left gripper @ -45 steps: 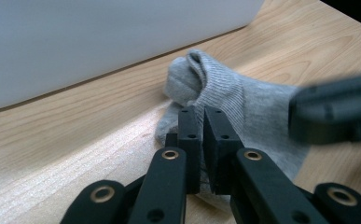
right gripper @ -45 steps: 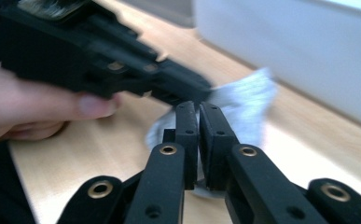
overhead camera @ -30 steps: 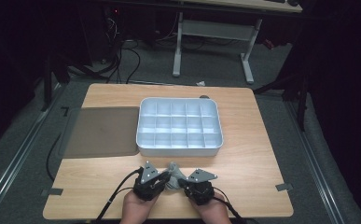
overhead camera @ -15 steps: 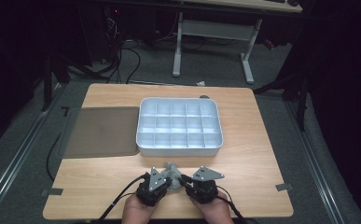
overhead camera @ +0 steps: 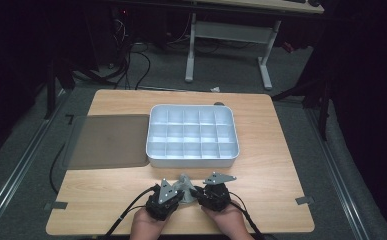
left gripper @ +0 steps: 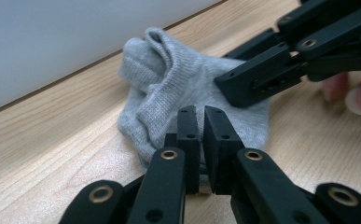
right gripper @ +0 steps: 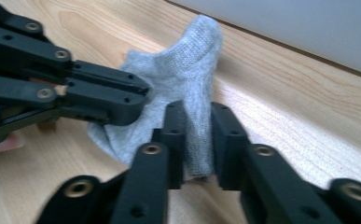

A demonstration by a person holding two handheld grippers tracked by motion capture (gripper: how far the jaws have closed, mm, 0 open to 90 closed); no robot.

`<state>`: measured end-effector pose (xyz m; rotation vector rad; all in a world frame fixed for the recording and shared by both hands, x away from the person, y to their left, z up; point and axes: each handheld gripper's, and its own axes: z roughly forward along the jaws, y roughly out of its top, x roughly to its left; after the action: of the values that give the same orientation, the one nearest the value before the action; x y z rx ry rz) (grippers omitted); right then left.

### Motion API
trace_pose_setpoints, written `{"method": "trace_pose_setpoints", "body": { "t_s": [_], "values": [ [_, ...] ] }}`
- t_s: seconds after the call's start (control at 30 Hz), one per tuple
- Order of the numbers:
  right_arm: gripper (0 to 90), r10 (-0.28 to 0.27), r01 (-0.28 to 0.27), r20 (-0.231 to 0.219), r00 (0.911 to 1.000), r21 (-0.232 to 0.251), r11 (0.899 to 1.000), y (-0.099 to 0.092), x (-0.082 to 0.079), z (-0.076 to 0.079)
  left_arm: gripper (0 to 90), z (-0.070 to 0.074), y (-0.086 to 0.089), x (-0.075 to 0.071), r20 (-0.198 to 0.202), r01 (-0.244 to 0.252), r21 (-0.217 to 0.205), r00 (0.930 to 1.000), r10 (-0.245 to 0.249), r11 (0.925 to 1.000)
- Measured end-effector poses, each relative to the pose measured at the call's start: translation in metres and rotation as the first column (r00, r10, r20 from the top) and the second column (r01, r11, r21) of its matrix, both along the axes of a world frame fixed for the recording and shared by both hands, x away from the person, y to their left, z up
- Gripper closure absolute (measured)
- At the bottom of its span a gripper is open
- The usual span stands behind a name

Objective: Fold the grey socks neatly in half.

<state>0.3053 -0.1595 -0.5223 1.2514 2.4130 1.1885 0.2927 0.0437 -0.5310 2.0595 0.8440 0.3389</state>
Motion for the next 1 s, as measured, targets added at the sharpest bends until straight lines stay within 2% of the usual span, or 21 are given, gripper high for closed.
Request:
{"method": "trace_pose_setpoints", "body": {
  "t_s": [0.03,0.07,0.13,0.17,0.27,0.43,0.47,0.53,0.73,0.83,1.0],
  "values": [
    [81.4,0.0,0.0,0.0,1.0,0.0,1.0,0.0,0.0,0.0,85.0,0.0,0.0,0.0,0.0,0.0,0.0,1.0,0.0,1.0],
    [81.8,0.004,-0.004,0.015,0.9999,0.001,1.0,0.0,-0.009,0.001,85.1,0.0,0.0,0.0,-0.002,-0.001,-0.003,1.0,0.001,1.0],
    [81.9,0.005,-0.005,0.019,0.9998,0.004,1.0,0.0,-0.013,0.001,85.2,-0.001,-0.001,0.0,-0.003,-0.002,-0.008,1.0,0.002,1.0],
    [82.0,0.008,-0.008,0.034,0.9994,0.01,1.0,-0.001,-0.023,0.002,85.4,-0.001,-0.002,0.0,-0.003,0.0,-0.008,1.0,0.0,1.0],
    [82.0,-0.003,0.003,0.052,0.9987,0.002,1.0,0.001,-0.032,0.0,85.5,-0.001,-0.004,0.0,-0.007,0.001,-0.011,1.0,-0.001,0.9999],
    [82.0,-0.024,0.023,0.051,0.9984,0.004,1.0,0.001,-0.032,-0.002,85.3,0.0,-0.004,0.001,-0.02,-0.008,-0.024,0.9998,0.008,0.9997],
    [81.9,-0.026,0.026,0.057,0.9981,-0.007,1.0,0.002,-0.032,-0.001,82.7,0.003,-0.004,-0.001,-0.033,-0.011,-0.046,0.9994,0.01,0.9989],
    [81.9,-0.027,0.028,0.058,0.998,-0.011,1.0,0.002,-0.032,-0.001,82.2,0.004,-0.005,-0.003,-0.027,-0.01,-0.047,0.9996,0.008,0.9988],
    [81.9,-0.028,0.029,0.068,0.9973,-0.016,0.999,0.001,-0.032,-0.001,84.0,0.0,-0.005,-0.002,-0.028,-0.006,-0.034,0.9996,0.005,0.9994],
    [82.0,-0.033,0.034,0.08,0.9962,-0.012,0.999,0.002,-0.033,0.003,84.5,-0.001,-0.006,-0.003,-0.018,-0.006,-0.026,0.9998,0.005,0.9996],
    [81.7,-0.017,0.019,0.101,0.9947,-0.017,1.0,0.008,-0.036,0.009,85.2,-0.001,-0.006,-0.003,-0.024,-0.003,-0.025,0.9997,0.002,0.9997]
  ]
}}
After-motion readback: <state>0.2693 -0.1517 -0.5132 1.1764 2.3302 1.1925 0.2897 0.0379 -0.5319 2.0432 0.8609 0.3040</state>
